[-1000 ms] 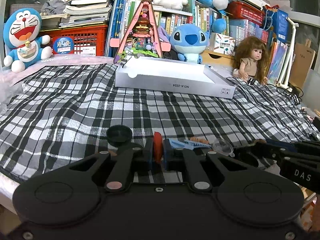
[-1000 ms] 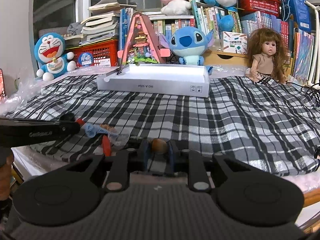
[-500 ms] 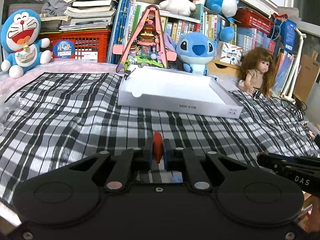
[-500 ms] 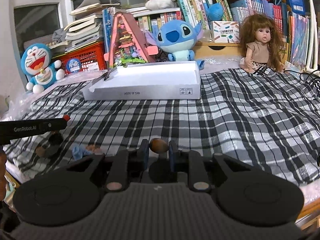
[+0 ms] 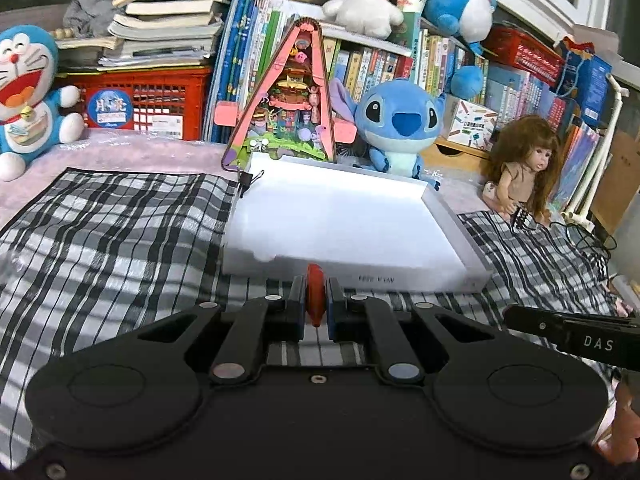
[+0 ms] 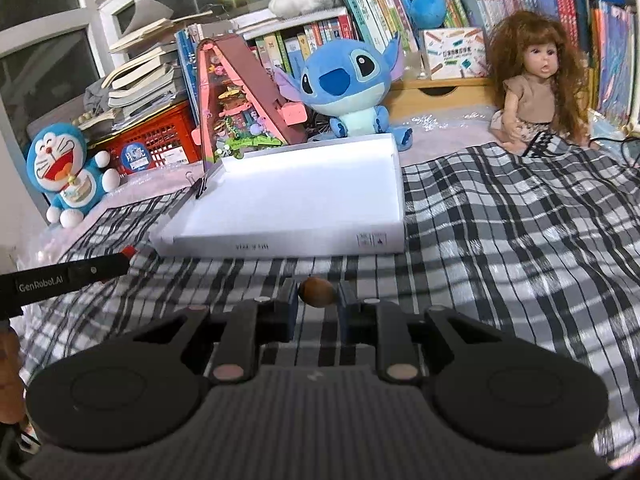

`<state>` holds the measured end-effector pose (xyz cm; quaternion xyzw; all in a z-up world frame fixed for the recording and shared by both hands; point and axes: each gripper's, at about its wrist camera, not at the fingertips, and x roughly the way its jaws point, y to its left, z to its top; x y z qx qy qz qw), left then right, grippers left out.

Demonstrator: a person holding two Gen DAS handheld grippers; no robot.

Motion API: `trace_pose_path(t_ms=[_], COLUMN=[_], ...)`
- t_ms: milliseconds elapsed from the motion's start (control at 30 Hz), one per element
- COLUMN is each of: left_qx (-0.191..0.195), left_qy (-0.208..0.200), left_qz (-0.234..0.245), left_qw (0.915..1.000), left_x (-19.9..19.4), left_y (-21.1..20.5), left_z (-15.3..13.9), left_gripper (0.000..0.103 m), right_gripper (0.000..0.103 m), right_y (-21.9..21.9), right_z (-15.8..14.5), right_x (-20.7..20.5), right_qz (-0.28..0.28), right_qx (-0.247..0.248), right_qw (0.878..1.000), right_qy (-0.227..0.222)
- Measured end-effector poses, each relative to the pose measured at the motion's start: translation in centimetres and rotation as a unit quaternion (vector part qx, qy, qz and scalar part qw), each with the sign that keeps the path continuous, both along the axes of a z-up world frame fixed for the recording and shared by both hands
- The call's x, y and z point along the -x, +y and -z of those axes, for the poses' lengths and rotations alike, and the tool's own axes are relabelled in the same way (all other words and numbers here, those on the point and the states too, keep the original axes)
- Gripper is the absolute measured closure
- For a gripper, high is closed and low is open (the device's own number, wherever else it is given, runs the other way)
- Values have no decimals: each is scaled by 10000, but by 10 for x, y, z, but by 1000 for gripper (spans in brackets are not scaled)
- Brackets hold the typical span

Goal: Organize rigid objects
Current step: 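Carry orange stick in left tool while right tool carries ball into tray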

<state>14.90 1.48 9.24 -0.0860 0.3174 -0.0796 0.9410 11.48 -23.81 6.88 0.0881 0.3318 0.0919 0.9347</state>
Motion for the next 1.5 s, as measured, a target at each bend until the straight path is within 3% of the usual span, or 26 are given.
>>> trace_pose_path(t_ms=[233, 333, 633, 1500], left_qx=[174, 241, 100, -483], left_qy=[513, 798, 1136, 1214], left_qz=[62, -36, -204, -258], left_qw=[9985, 9965, 9933, 9911], left_x=[-59, -81, -118, -146], left_y=[-4, -8, -17, -28], left_z=[-13, -8, 18, 53], left_gripper=[94, 94, 94, 94], right_gripper=[78, 78, 78, 78], right_y=[-6, -3, 17, 40], right_z=[-16, -17, 3, 28], right_x=[-59, -81, -125, -154], right_qz=[36, 53, 124, 99], right_qx=[-219, -176, 92, 591], right_qw=[9984, 9970, 9927, 9878], right_qy=[529, 757, 1195, 1437])
